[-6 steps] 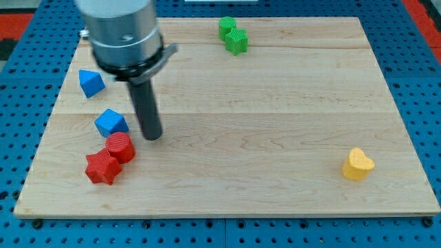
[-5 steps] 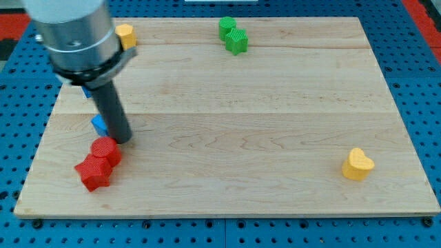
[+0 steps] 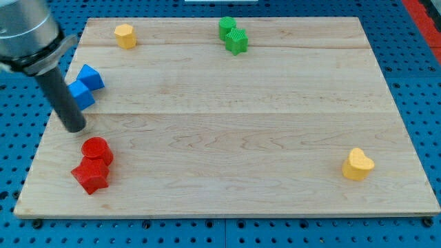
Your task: Slide the blue blocks diagonally to the hexagon
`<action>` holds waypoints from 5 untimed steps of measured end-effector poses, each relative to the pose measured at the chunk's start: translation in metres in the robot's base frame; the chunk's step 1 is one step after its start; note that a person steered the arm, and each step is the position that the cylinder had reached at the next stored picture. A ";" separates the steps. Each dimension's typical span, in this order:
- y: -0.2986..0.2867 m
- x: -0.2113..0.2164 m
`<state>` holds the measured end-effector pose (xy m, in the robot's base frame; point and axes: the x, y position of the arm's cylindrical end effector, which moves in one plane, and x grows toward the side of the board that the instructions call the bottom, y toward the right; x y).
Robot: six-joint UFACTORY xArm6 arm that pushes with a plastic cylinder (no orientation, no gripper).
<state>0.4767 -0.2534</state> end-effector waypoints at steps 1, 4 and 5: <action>-0.051 -0.029; 0.042 -0.054; -0.050 -0.055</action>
